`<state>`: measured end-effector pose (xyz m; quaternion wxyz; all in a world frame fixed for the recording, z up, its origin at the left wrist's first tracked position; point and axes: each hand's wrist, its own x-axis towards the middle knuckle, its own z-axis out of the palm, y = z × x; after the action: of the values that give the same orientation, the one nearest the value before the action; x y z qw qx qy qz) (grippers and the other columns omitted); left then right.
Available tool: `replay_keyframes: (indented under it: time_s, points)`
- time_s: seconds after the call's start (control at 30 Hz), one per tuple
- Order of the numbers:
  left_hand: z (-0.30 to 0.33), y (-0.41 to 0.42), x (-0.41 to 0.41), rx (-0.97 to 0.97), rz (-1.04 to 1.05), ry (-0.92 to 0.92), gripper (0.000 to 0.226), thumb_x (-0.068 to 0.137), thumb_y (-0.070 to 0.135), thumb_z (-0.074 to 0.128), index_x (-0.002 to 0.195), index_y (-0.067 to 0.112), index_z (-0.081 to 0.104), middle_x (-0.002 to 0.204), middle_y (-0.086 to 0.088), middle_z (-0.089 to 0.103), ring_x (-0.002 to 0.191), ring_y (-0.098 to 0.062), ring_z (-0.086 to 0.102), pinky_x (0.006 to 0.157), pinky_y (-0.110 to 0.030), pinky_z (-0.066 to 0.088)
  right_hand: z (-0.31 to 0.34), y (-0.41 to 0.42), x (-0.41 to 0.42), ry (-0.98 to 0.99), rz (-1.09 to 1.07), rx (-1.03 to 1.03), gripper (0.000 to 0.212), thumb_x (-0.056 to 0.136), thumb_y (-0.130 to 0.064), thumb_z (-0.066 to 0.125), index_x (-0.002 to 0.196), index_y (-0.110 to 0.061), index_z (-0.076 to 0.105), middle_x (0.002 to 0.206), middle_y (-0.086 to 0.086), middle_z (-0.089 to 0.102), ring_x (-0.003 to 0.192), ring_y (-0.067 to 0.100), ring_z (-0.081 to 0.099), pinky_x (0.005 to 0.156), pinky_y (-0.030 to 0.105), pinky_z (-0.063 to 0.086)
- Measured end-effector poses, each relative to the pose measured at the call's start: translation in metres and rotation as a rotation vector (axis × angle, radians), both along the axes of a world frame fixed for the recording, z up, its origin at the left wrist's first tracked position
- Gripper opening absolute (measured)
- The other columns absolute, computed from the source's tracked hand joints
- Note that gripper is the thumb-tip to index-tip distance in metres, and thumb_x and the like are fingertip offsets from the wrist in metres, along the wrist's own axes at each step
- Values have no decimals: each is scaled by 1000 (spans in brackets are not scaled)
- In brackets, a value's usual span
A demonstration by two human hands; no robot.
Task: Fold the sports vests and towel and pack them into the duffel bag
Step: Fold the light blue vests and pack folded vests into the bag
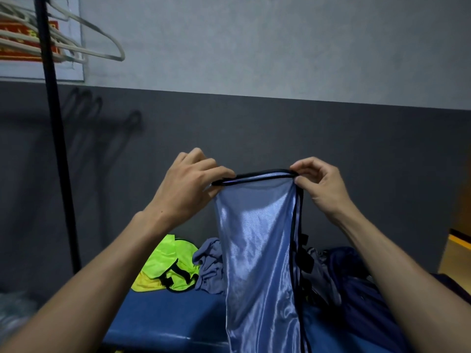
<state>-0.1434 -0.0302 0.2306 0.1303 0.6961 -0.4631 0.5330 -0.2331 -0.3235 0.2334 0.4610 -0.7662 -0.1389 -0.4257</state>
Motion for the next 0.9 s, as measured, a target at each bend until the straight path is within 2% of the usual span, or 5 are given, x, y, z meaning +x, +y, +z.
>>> replay_keyframes:
  time_s: [0.23, 0.43, 0.63, 0.8, 0.9]
  points:
    - [-8, -7, 1, 7, -25, 26, 35, 78, 18, 85, 110, 30, 75, 81, 10, 60, 83, -23, 47, 69, -34, 38, -6, -5, -3, -2, 10, 0, 33, 86, 20, 60, 94, -10, 69, 94, -1, 72, 89, 4, 68, 85, 15, 51]
    - [-12, -21, -1, 9, -69, 46, 21, 83, 18, 70, 97, 31, 78, 80, 7, 56, 81, -23, 47, 68, -35, 40, -9, -18, -1, 2, 28, 8, 31, 87, 18, 61, 95, -10, 70, 95, -2, 73, 89, 4, 69, 85, 15, 51]
    - [-17, -33, -4, 32, -32, 52, 19, 81, 23, 72, 96, 32, 79, 78, 9, 59, 82, -22, 48, 65, -37, 43, -14, -32, 1, -13, 33, 22, 26, 87, 19, 61, 97, -3, 69, 96, 2, 73, 89, 5, 69, 86, 16, 52]
    - [-22, -43, -14, 25, 52, 41, 8, 81, 24, 79, 87, 26, 73, 78, 11, 63, 83, -24, 52, 67, -39, 45, -19, -41, -5, -33, 48, 43, 29, 88, 19, 61, 95, -8, 69, 95, 0, 72, 90, 4, 69, 87, 15, 51]
    - [-24, -47, -19, 46, 49, 21, 9, 81, 33, 78, 81, 25, 73, 78, 12, 64, 85, -25, 55, 68, -38, 45, -23, -45, -9, -48, 51, 58, 33, 87, 19, 60, 92, -13, 69, 94, -2, 72, 89, 3, 69, 86, 15, 51]
